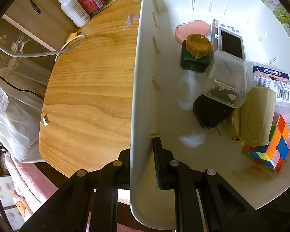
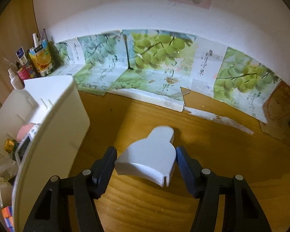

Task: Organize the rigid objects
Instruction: 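Carry the white bottle-shaped piece into the tray and release it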

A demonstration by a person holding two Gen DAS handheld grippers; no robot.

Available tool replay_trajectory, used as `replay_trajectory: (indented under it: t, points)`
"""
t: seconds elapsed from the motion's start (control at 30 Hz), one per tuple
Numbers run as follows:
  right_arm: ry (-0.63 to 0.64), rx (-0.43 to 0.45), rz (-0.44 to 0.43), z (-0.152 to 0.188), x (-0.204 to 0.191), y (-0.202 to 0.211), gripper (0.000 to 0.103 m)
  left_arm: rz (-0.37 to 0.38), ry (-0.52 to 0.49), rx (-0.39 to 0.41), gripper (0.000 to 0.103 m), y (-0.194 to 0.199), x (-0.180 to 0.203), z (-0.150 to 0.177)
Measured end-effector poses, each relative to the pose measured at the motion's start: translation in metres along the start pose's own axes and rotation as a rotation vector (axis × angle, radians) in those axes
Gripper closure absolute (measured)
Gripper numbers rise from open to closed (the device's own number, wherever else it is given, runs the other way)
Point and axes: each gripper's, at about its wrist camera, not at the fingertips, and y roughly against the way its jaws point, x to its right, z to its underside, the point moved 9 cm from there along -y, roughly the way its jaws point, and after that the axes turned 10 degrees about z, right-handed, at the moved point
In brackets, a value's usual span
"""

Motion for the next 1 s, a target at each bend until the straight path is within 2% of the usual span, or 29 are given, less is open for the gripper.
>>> replay_trajectory:
  t: [0.27,0.5,0.83,1.0]
  points:
    - [-0.039,0.062,0.001,-0.010,-0.010,0.059,0.040,0.032,-0.029,0.012,0.087,0.003,0.001,0.001]
    - [-0.071,0.130,0.020,-0.017,-0.029,0.120,0.040,0.103,-0.073,0.038,0.087,0.011,-0.001,0.002]
    - [-0.071,0.182,-0.008,-0.003,-0.089,0.185,0.040,0.198,-0.163,0.030,0.087,0.008,-0.004,0.011]
    - [-0.045,0.164,-0.050,0.012,-0.131,0.201,0.040,0.266,-0.193,0.045,0.087,0.012,-0.003,0.010]
